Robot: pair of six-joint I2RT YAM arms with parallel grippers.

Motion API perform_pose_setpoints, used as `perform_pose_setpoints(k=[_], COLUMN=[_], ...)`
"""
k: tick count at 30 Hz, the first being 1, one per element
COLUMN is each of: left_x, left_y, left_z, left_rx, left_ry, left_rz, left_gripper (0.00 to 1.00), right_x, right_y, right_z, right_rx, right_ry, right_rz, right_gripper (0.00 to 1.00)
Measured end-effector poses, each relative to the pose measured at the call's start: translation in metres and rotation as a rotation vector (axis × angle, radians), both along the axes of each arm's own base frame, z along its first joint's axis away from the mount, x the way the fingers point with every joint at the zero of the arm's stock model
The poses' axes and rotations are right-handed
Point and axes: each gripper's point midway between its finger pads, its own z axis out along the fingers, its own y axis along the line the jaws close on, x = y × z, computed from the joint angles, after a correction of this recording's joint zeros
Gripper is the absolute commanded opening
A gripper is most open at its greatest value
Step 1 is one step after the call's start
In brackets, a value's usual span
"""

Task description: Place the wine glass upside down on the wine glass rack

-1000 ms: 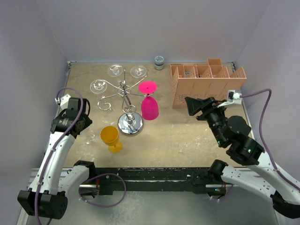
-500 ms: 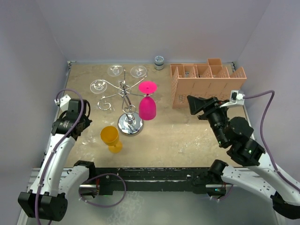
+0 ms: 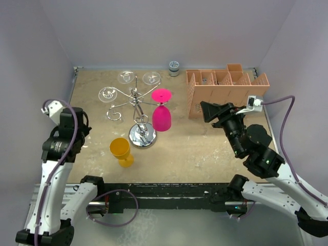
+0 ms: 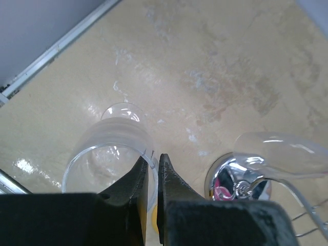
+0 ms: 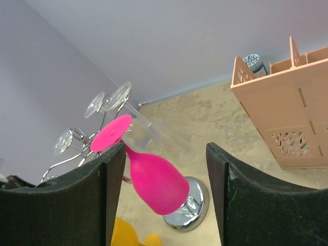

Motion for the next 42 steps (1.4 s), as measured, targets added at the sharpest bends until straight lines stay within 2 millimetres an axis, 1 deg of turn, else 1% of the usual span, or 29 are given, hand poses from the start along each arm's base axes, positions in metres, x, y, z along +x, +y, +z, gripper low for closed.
perform_pose_setpoints(k=[3, 5, 6, 7, 8, 10, 11, 14, 17, 19, 23, 26, 29, 31, 35, 38, 40, 42], left_x=[-0.006, -0.01, -0.011, -0.015, -0.02, -0.026, -0.033, -0.048, -0.063, -0.067, -0.061, -0.052, -0.042, -0.034, -0.013, 0.007, 0.021, 0.031], left_y=[0.005, 0.008, 0.009, 0.011, 0.014, 0.017, 0.021, 0.025, 0.021, 0.012, -0.014, -0.04, -0.065, -0.082, -0.11, -0.128, -0.137, -0.141], left_z=[0.037, 0.068, 0.08, 0.096, 0.117, 0.142, 0.163, 0.215, 0.262, 0.284, 0.311, 0.333, 0.349, 0.355, 0.355, 0.35, 0.343, 0.337], left_rx=[0.005, 0.009, 0.009, 0.011, 0.016, 0.026, 0.035, 0.043, 0.015, -0.015, -0.082, -0.176, -0.293, -0.387, -0.578, -0.724, -0.812, -0.882], left_ry=[-0.096, -0.174, -0.205, -0.243, -0.296, -0.357, -0.407, -0.547, -0.707, -0.793, -0.903, -0.996, -1.078, -1.118, -1.153, -1.158, -1.159, -1.161], left_rz=[0.018, 0.028, 0.032, 0.037, 0.046, 0.054, 0.062, 0.067, 0.033, -0.016, -0.153, -0.274, -0.379, -0.449, -0.559, -0.629, -0.657, -0.669], left_gripper=[0.0, 0.0, 0.0, 0.0, 0.0, 0.0, 0.0, 0.0, 0.0, 0.0, 0.0, 0.0, 0.0, 0.0, 0.0, 0.0, 0.0, 0.0], right_x=[0.0, 0.0, 0.0, -0.001, -0.001, -0.001, -0.002, -0.002, -0.002, -0.002, -0.003, -0.004, -0.005, -0.008, -0.01, -0.009, -0.009, -0.008], right_y=[0.001, 0.002, 0.003, 0.005, 0.006, 0.009, 0.012, 0.019, 0.028, 0.034, 0.048, 0.059, 0.068, 0.073, 0.081, 0.093, 0.101, 0.109], right_z=[0.002, 0.004, 0.004, 0.005, 0.006, 0.009, 0.011, 0.014, 0.02, 0.023, 0.03, 0.036, 0.044, 0.055, 0.07, 0.075, 0.076, 0.078], right_rx=[0.008, 0.013, 0.014, 0.017, 0.02, 0.025, 0.03, 0.04, 0.057, 0.072, 0.109, 0.145, 0.191, 0.246, 0.319, 0.349, 0.369, 0.401], right_ry=[-0.006, -0.01, -0.012, -0.015, -0.017, -0.022, -0.028, -0.038, -0.052, -0.061, -0.078, -0.089, -0.101, -0.121, -0.157, -0.172, -0.173, -0.168], right_rz=[0.002, 0.007, 0.012, 0.024, 0.029, 0.042, 0.055, 0.083, 0.115, 0.139, 0.194, 0.237, 0.275, 0.306, 0.349, 0.388, 0.418, 0.445], right_gripper=[0.66, 0.67, 0.67, 0.68, 0.68, 0.68, 0.69, 0.69, 0.69, 0.69, 0.69, 0.68, 0.68, 0.67, 0.66, 0.65, 0.65, 0.65])
